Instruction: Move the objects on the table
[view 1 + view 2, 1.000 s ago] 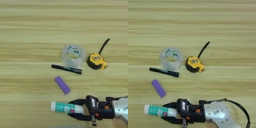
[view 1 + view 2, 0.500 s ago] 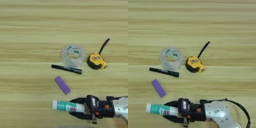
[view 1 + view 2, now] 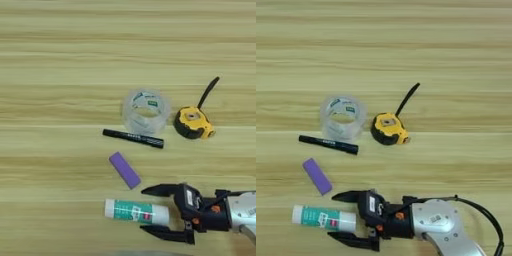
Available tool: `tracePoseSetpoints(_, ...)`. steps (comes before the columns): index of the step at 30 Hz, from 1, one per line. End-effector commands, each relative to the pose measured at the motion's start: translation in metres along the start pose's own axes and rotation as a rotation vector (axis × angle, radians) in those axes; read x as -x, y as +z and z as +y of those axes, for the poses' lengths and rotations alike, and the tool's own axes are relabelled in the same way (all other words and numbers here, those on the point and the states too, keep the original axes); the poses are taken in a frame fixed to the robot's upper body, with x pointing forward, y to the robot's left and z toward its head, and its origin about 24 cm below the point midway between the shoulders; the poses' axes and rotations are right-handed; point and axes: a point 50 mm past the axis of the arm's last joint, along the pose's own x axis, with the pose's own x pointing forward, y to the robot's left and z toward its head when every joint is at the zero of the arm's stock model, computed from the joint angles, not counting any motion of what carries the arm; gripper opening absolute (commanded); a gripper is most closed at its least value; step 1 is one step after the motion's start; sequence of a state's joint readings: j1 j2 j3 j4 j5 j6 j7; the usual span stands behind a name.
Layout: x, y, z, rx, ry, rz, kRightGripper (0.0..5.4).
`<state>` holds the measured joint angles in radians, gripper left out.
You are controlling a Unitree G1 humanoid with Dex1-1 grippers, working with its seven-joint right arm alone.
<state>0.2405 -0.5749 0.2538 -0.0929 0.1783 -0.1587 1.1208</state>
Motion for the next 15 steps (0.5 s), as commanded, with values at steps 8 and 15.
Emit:
tracePoseSetpoints(8, 0.017, 0.044, -0.024, 0.012, -0.078, -0.183, 4.82)
tracePoseSetpoints(15, 0.021, 0.052, -0.026, -0.011, -0.077, -0.221, 5.36)
